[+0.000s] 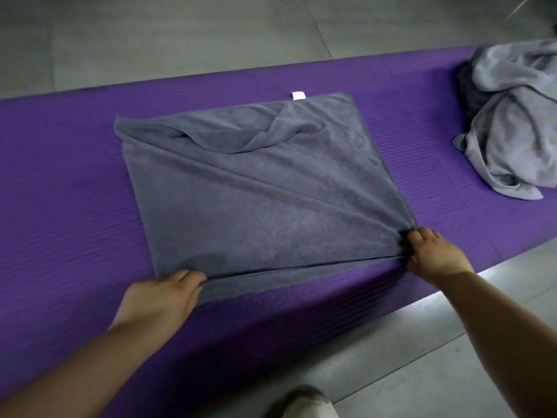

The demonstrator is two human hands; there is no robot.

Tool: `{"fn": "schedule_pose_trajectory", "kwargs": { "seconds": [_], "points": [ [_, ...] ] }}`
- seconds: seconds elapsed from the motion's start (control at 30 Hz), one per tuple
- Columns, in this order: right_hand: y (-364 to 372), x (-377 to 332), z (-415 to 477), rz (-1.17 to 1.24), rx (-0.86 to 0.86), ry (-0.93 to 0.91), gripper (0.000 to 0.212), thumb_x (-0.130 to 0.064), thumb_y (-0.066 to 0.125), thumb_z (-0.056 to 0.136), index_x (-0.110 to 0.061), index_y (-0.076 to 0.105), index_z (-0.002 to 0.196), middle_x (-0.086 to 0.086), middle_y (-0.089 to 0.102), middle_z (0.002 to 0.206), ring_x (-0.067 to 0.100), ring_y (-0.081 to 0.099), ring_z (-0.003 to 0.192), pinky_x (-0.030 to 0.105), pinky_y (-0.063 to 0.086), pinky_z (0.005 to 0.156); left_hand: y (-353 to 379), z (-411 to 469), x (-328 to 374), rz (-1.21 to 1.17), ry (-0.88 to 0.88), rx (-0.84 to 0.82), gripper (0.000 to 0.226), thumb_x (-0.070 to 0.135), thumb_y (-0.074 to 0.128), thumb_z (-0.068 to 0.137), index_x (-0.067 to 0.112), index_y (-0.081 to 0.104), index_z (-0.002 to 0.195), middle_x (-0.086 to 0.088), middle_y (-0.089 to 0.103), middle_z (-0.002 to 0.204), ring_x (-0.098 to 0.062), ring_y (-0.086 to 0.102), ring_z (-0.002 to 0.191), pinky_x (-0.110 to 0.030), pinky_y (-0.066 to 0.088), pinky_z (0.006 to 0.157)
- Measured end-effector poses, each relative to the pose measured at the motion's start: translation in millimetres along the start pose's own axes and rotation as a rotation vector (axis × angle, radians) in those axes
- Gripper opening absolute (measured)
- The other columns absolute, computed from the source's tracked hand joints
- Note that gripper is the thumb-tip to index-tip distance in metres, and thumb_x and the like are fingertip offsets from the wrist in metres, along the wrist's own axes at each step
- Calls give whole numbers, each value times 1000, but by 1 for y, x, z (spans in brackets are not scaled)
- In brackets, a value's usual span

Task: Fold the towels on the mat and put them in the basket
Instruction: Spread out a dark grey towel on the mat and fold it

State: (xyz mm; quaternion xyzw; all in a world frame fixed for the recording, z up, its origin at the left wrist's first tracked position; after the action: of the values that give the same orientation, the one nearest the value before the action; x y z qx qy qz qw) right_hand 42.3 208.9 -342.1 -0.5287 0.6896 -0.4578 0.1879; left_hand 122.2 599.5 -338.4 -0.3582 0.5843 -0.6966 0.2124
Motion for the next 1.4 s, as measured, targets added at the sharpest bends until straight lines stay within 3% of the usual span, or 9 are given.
{"fn": "schedule_pose_trajectory", "kwargs": {
  "seconds": [0.17,0.3,0.47,0.63,0.8,0.93,1.17,1.33,1.4],
  "points": [
    [-17,2,4,-40,-102,-30,54,-29,49,92,-21,31,142,9,41,140,25,45,125,31,40,98,-35,19,-6,64,37,89,9,28,36,75,22,41,80,3,57,43,-15,51,28,-20,23,25],
    [-20,-11,-3,-115,-33,-27,41,-28,34,98,-24,36,139,7,47,136,24,50,121,29,41,93,-59,19,-19,-15,11,-41,18,41,43,83,25,38,75,6,53,43,-12,54,36,-15,22,33],
    [-50,-53,-21,113,317,-227,22,3,77,60,2,62,76,24,60,79,41,62,69,43,48,53,-110,18,-73,-171,-275,-94,32,35,65,79,32,38,61,12,48,58,-19,49,59,-24,31,50],
    [-136,-103,-55,502,484,-359,7,3,60,71,-2,55,73,23,60,73,35,61,69,37,43,63,-155,-22,-135,-177,-506,-75,39,23,67,80,35,36,60,-2,53,71,-24,50,70,-32,36,62],
    [-238,-154,-85,551,382,-553,41,-2,64,78,-25,34,62,-5,43,57,-2,47,58,14,34,55,-220,-57,-188,-157,-629,7,24,3,70,76,23,58,67,-18,67,86,-32,60,81,-30,33,65],
    [-305,-181,-97,699,323,-594,42,3,70,75,-15,35,63,-7,37,42,4,39,36,13,28,40,-289,-67,-230,-62,-693,159,24,-10,65,72,-1,67,94,-23,68,95,-38,62,89,-32,38,69],
    [-350,-238,-114,448,201,-674,32,-7,70,79,-21,51,56,-9,42,31,0,41,30,11,32,40,-341,-107,-249,-20,-853,425,17,4,62,82,5,69,97,-20,68,100,-40,61,95,-43,47,83],
    [-377,-251,-124,681,401,-652,39,-11,74,74,-11,47,45,-5,39,26,5,35,28,13,27,36,-355,-138,-264,-236,-1157,471,14,20,63,84,7,65,80,-18,68,85,-33,64,79,-42,53,76],
    [-384,-262,-132,669,455,-660,42,-13,74,75,-9,45,45,-6,39,26,5,37,30,14,26,36,-358,-136,-260,-599,-1225,510,15,6,58,87,4,54,73,-19,61,75,-26,63,52,-29,54,52]
  ]
}}
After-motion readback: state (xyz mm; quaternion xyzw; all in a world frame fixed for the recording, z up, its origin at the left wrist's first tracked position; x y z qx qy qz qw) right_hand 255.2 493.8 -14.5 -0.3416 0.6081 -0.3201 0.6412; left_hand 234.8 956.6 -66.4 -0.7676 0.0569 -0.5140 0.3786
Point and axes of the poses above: each hand's wrist, its own z-axis towards the middle knuckle, its own y-axis out of the palm, x = y × z, the point moved 4 cm from there along z, towards the middle knuckle
